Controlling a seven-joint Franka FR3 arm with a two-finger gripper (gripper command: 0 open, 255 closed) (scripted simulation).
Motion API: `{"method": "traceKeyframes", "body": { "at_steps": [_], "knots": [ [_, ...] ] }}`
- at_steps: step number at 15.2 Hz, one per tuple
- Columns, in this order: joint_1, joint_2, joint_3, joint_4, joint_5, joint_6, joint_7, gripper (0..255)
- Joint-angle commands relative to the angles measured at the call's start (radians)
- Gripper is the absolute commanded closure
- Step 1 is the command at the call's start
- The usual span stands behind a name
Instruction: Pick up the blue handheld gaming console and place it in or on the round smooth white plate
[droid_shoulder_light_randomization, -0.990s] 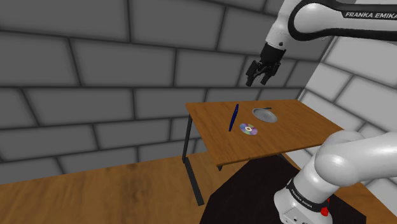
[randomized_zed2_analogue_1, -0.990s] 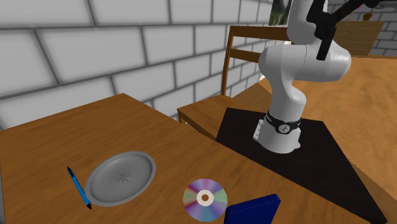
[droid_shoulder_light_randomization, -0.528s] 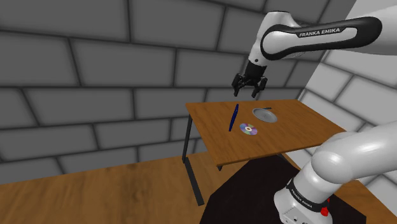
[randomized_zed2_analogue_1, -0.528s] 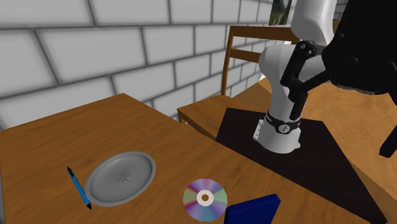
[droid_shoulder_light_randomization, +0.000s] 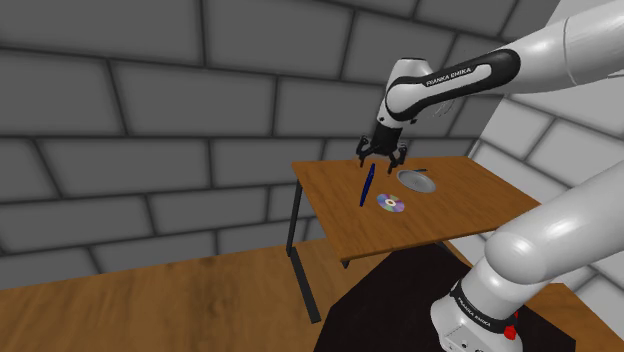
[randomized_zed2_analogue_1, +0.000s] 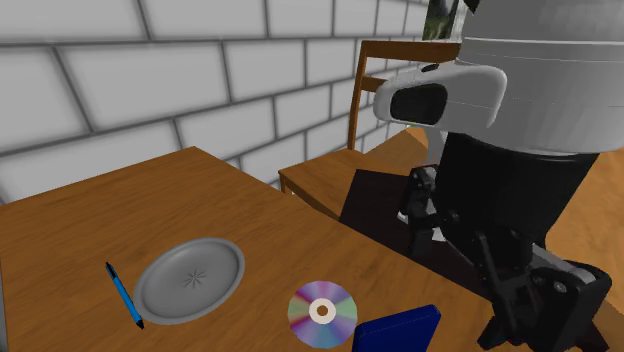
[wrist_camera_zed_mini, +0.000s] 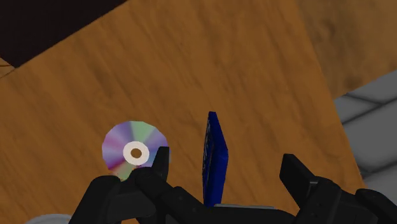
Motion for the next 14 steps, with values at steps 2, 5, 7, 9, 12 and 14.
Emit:
{"method": "traceKeyframes", "body": {
  "at_steps": [2, 5, 7, 9, 12, 14],
  "knots": [
    [-0.01, 0.054, 0.002, -0.011, 0.001, 0.056, 0.04, 0],
    [-0.01, 0.078, 0.003, -0.032, 0.0, 0.102, 0.041, 0],
    [-0.01, 0.095, 0.004, -0.045, -0.001, 0.132, 0.042, 0],
    [-0.01, 0.1, 0.004, -0.048, -0.001, 0.141, 0.042, 0],
    [-0.01, 0.101, 0.004, -0.048, -0.001, 0.141, 0.042, 0],
    [-0.01, 0.101, 0.004, -0.048, -0.001, 0.141, 0.042, 0]
  ]
}}
